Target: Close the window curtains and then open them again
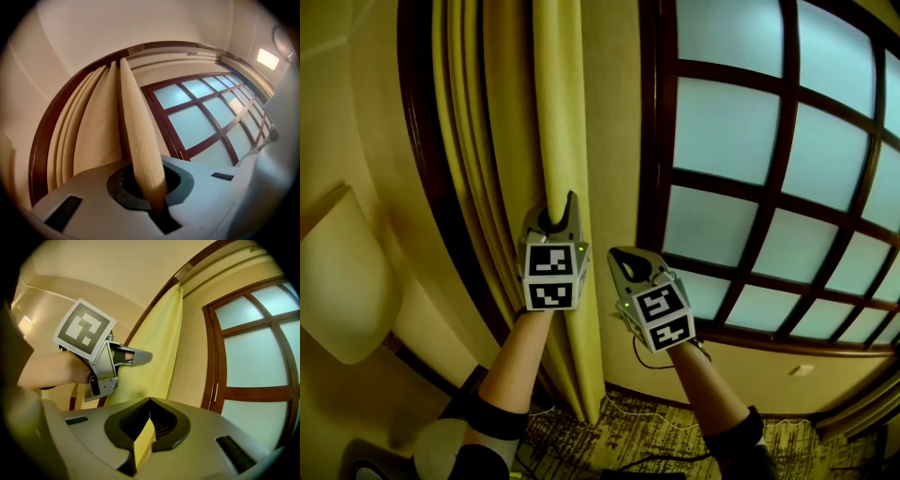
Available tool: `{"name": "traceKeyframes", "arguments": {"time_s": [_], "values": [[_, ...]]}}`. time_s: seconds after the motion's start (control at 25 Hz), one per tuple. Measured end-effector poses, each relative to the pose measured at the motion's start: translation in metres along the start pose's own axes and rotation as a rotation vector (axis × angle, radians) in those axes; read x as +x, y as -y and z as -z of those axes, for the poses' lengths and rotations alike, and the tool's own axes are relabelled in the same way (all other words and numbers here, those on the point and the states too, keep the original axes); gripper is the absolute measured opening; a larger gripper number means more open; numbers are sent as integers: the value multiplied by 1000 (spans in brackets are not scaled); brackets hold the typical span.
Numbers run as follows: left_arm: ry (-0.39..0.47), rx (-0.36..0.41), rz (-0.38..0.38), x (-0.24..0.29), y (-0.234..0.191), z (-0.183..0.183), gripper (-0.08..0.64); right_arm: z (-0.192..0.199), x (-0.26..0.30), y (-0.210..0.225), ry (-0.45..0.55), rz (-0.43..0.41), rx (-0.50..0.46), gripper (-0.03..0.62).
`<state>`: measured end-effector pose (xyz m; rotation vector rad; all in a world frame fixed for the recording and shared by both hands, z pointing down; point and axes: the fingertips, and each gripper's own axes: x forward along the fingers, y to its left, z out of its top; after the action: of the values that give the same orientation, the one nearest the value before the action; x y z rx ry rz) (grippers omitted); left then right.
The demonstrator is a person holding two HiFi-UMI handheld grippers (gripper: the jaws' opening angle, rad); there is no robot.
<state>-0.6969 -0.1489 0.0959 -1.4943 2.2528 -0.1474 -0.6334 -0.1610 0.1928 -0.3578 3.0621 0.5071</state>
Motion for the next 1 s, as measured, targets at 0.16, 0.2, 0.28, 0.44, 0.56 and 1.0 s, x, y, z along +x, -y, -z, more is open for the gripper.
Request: {"name": "traceKeyframes", "arguments": {"time_s": [0.16,0.2,0.28,0.44,0.56,1.0], "values": [[26,78,19,4,15,-7,0,6,-5,10,-8,29,-2,14],[31,98,23,6,20,-8,0,9,-8,15,-14,39,-1,14],[43,127,29,7,32,-13,0,8,-16,23,-15,53,7,14],[69,147,46,14,67,-26,0,14,-44,49,-14,99,18,14],[57,144,67,25,72,-21,0,26,-43,62,-29,143,14,14],[86,174,198,88,-49,19,0,5,93,27,-46,289,52,14]]}}
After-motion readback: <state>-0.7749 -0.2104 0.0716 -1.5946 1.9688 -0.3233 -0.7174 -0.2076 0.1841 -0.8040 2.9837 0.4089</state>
